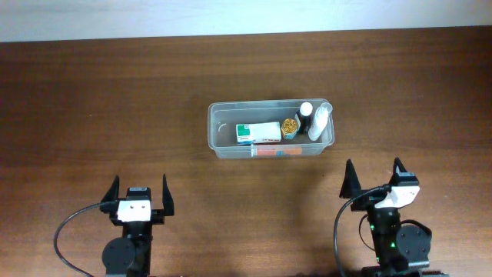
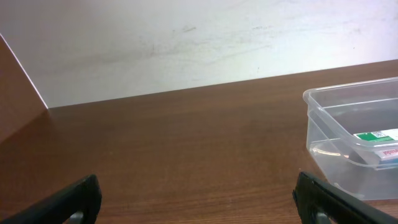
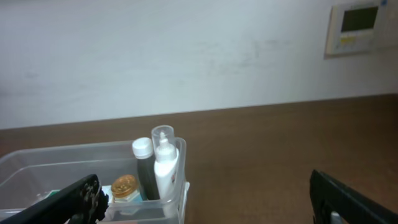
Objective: Pack container
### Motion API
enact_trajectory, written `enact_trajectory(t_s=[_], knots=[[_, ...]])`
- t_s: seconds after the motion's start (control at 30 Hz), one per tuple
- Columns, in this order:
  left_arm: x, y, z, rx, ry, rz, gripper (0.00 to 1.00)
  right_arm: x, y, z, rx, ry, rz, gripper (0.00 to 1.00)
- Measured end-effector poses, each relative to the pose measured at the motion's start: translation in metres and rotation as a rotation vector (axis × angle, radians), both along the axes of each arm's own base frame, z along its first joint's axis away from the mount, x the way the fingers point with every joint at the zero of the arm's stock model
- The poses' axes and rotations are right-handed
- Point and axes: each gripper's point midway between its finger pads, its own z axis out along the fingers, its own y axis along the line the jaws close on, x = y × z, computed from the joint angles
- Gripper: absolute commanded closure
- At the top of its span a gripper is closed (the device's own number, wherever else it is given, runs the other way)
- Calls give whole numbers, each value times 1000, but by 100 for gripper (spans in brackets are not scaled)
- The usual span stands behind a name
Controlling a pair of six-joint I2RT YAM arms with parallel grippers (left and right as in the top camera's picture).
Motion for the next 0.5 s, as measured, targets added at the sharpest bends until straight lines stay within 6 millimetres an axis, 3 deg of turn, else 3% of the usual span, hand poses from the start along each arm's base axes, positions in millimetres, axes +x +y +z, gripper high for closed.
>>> enact_trajectory(t_s=[0.17, 0.37, 0.5], knots=[[0, 0, 0, 0, 0, 0, 1, -2, 2, -7, 0, -35, 13, 2], [0, 0, 0, 0, 0, 0, 1, -1, 4, -33, -3, 42, 22, 2], [0, 0, 0, 0, 0, 0, 1, -1, 4, -39, -6, 67, 22, 2]])
